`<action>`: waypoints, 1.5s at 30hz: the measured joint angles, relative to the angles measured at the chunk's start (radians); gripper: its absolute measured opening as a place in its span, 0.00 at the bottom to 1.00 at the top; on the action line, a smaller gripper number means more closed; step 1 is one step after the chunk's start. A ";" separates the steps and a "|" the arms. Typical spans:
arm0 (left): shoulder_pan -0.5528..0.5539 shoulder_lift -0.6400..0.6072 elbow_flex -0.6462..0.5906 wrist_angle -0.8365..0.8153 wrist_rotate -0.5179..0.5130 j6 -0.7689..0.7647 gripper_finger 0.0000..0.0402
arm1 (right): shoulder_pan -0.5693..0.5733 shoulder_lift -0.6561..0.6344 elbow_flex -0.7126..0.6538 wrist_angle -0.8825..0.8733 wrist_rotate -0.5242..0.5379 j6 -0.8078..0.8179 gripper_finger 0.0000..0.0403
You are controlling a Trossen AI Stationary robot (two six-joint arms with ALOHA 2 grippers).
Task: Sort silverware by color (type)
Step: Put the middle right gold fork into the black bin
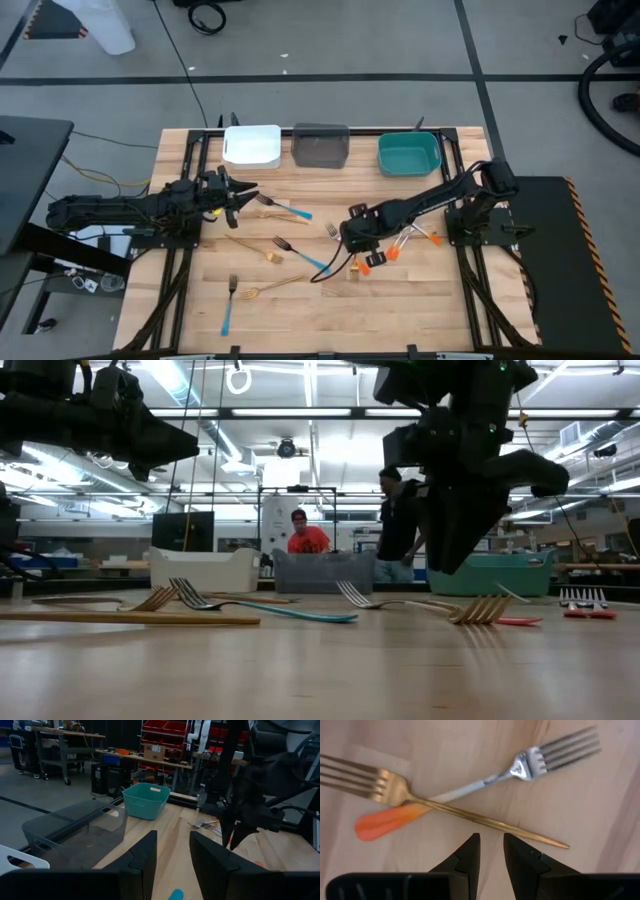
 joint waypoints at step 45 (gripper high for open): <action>-0.134 0.287 0.364 -0.446 0.004 -0.112 0.31 | -0.023 0.030 0.293 -0.135 -0.032 -0.047 0.21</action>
